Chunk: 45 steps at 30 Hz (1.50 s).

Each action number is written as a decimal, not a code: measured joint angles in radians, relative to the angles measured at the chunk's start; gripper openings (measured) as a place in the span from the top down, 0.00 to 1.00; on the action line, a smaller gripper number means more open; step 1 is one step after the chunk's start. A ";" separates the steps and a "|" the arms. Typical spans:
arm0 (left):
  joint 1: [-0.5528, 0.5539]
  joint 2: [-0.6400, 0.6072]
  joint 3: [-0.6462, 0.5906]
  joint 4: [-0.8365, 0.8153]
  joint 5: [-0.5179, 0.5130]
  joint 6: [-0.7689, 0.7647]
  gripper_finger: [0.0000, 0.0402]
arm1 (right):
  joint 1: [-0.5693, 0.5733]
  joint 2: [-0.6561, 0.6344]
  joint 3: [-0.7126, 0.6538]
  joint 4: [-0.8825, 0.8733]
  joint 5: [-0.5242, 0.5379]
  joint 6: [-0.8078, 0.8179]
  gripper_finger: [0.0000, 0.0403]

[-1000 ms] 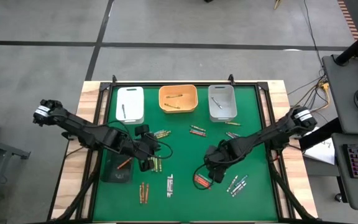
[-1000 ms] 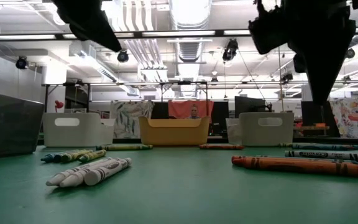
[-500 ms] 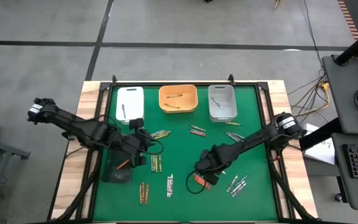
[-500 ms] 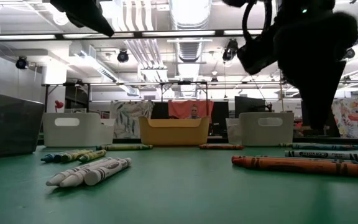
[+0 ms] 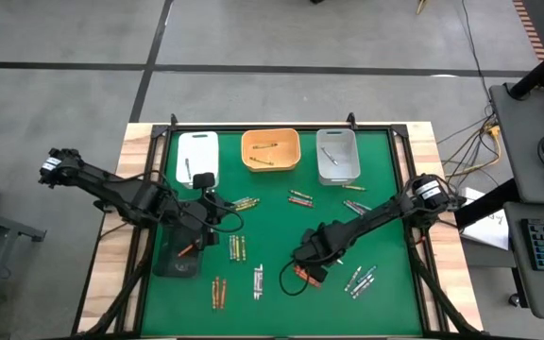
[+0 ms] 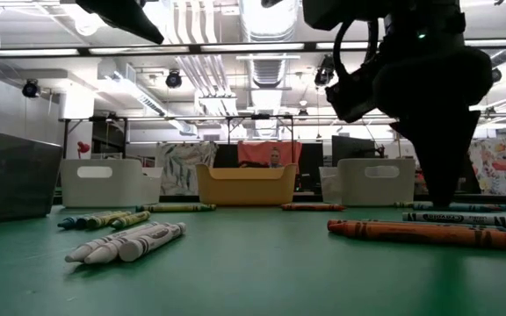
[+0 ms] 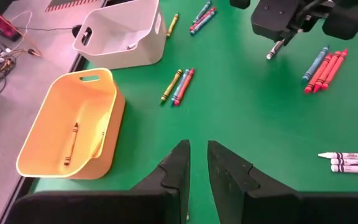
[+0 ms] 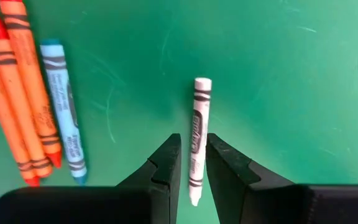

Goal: Sort crayons
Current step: Put the white crayon into the gray bin

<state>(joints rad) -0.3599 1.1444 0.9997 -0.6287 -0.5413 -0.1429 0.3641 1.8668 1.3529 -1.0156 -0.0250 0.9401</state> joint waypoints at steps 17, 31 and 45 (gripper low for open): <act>0.000 -0.001 0.000 0.000 0.000 -0.061 0.90 | 0.000 0.000 -0.064 0.096 0.081 -0.034 0.84; 0.000 -0.001 0.000 0.024 -0.001 -0.087 0.90 | -0.007 -0.006 -0.118 0.171 0.076 -0.103 0.96; 0.002 -0.010 0.000 0.030 -0.082 -0.039 0.90 | -0.225 -0.162 0.062 0.069 0.169 -0.396 0.97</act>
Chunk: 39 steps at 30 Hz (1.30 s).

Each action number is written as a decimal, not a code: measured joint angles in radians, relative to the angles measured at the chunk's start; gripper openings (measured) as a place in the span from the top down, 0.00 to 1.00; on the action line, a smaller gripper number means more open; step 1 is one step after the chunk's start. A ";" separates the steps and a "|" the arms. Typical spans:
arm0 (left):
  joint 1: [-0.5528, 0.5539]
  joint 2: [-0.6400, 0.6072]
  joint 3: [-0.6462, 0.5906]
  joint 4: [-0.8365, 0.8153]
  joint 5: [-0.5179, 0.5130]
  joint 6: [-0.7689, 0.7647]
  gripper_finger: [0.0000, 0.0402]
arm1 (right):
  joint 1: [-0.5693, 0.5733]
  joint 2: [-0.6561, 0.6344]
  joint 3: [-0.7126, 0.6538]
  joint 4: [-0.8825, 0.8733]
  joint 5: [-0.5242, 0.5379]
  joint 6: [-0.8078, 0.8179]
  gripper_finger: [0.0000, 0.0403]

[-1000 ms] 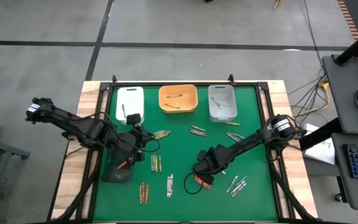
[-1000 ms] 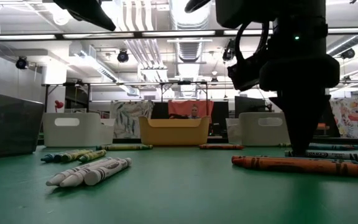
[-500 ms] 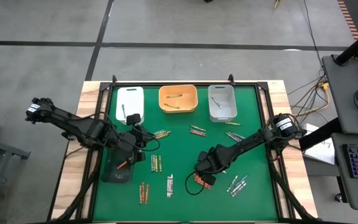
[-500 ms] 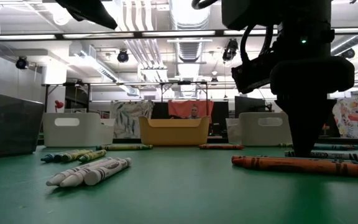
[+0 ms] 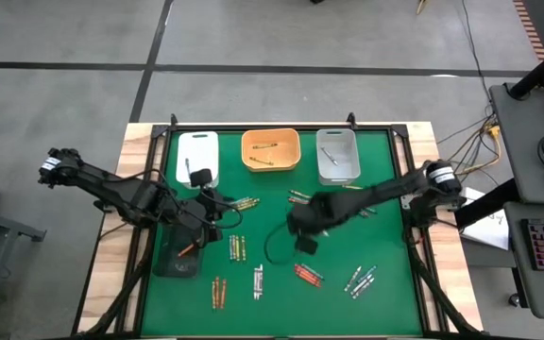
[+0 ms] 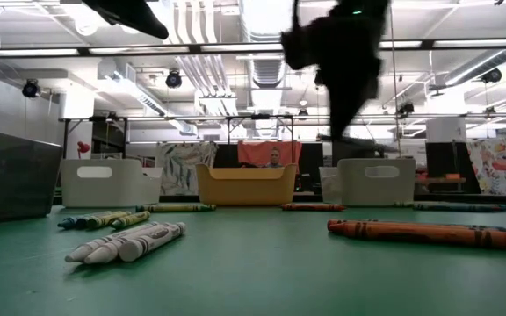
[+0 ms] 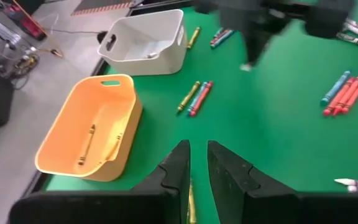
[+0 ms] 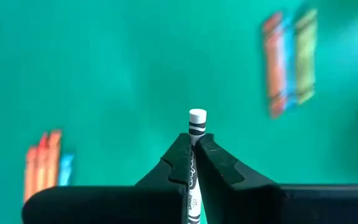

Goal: Sort crayons
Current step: Put the white crayon into the gray bin

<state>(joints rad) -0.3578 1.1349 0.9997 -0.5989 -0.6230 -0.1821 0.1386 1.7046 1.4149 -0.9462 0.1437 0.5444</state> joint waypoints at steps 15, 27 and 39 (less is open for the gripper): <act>0.065 -0.060 0.000 -0.001 -0.051 0.056 0.90 | -0.578 -0.045 0.054 0.031 0.070 -0.384 0.97; 0.135 -0.071 0.000 -0.002 -0.051 0.069 0.90 | -0.821 0.002 -0.002 0.053 0.056 -0.389 0.97; 0.164 -0.071 0.000 -0.002 -0.050 0.073 0.90 | -0.820 0.088 -0.049 0.072 0.039 -0.428 0.97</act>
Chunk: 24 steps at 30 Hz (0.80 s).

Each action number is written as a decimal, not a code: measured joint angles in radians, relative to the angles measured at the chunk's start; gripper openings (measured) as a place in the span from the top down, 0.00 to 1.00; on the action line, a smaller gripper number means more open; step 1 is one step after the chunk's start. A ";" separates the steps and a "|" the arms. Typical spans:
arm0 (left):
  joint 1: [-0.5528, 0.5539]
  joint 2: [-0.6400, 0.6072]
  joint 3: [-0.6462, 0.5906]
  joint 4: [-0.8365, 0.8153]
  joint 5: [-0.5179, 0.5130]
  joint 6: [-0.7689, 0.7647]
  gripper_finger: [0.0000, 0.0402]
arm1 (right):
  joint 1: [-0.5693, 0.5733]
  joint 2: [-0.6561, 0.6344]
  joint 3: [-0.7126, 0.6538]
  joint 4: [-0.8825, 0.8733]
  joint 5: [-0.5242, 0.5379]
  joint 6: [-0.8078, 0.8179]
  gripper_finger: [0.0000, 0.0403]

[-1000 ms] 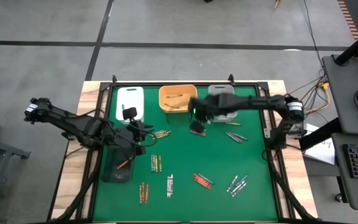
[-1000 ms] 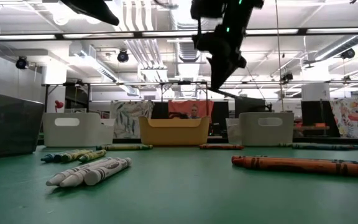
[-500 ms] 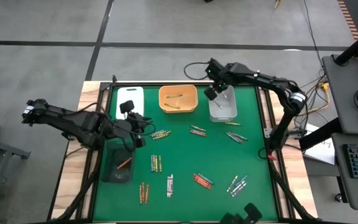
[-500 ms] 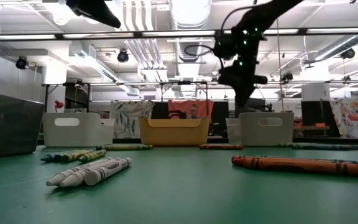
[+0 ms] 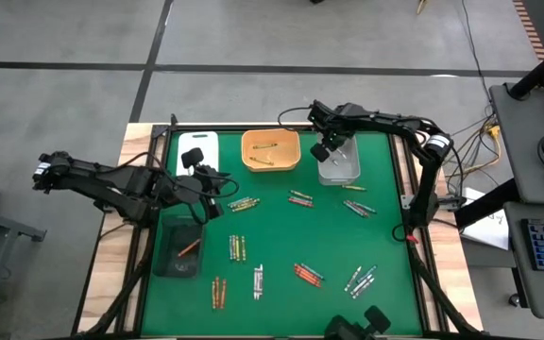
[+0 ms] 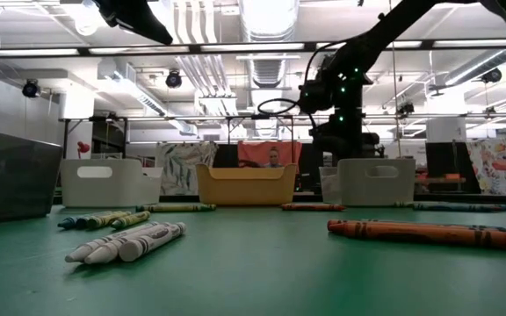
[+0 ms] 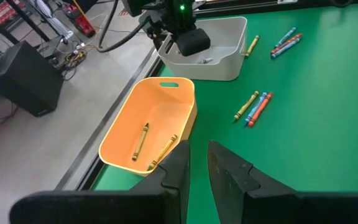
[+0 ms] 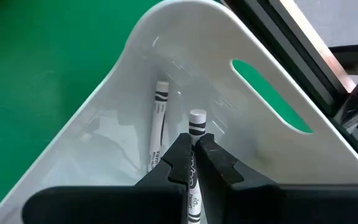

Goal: Sort crayons
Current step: Put the white crayon into the gray bin, then put the green crayon into the yellow bin

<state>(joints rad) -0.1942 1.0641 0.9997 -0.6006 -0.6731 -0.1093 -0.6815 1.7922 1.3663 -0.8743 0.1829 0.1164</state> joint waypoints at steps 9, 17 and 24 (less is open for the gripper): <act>0.000 0.000 0.000 0.000 0.001 -0.023 0.90 | 0.000 0.002 0.000 0.003 0.000 0.001 0.88; 0.000 0.000 0.000 0.000 0.057 -0.101 0.90 | 0.005 -0.031 0.000 0.001 -0.007 -0.005 0.87; -0.001 0.007 0.000 0.002 0.180 -0.248 0.90 | 0.069 -0.164 0.000 0.000 -0.007 -0.005 0.87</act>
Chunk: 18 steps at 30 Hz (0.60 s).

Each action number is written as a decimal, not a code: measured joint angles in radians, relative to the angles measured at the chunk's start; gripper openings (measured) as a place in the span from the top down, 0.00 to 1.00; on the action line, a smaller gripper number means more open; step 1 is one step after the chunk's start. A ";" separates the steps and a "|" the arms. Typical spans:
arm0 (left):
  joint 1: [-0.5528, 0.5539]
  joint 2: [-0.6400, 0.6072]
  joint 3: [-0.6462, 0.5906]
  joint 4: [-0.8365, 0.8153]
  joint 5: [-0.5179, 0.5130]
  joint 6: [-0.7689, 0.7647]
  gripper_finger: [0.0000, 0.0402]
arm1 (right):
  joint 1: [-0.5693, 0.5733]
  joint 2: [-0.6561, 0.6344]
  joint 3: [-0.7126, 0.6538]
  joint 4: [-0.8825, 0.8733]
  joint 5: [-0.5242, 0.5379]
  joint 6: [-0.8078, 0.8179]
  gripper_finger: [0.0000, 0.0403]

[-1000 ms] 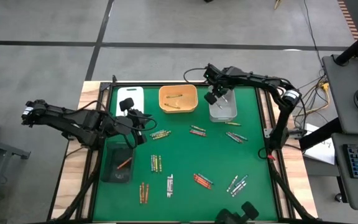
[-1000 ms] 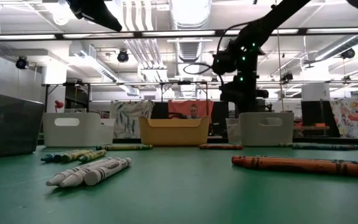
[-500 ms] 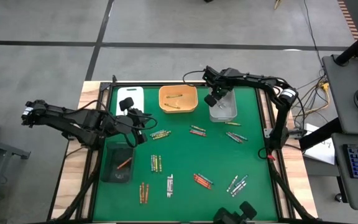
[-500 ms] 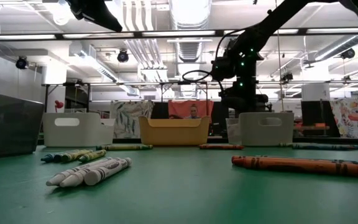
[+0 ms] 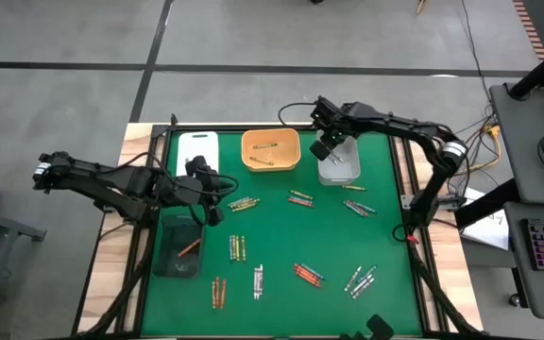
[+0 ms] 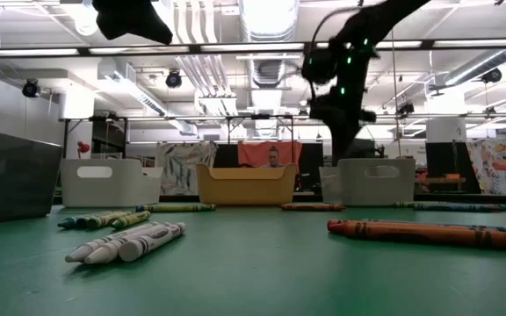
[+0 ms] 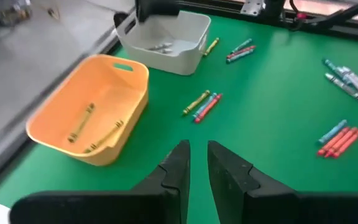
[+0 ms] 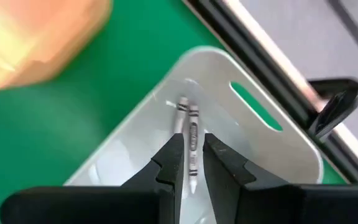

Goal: Sort crayons
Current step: Put the green crayon into the yellow bin

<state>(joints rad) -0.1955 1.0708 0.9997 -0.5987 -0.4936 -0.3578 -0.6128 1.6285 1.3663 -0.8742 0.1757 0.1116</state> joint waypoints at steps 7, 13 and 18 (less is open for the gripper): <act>-0.014 0.061 0.000 0.001 0.032 -0.174 0.90 | 0.124 -0.138 0.000 0.000 0.000 0.019 0.87; -0.030 0.145 0.000 -0.001 0.080 -0.395 0.90 | 0.251 -0.231 -0.009 0.001 0.003 0.019 0.87; -0.063 0.224 0.002 -0.001 0.151 -0.598 0.90 | 0.341 -0.278 -0.044 0.036 0.008 0.019 0.87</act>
<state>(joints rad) -0.2588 1.2944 1.0012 -0.5995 -0.3425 -0.9558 -0.2715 1.3503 1.3226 -0.8386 0.1837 0.1310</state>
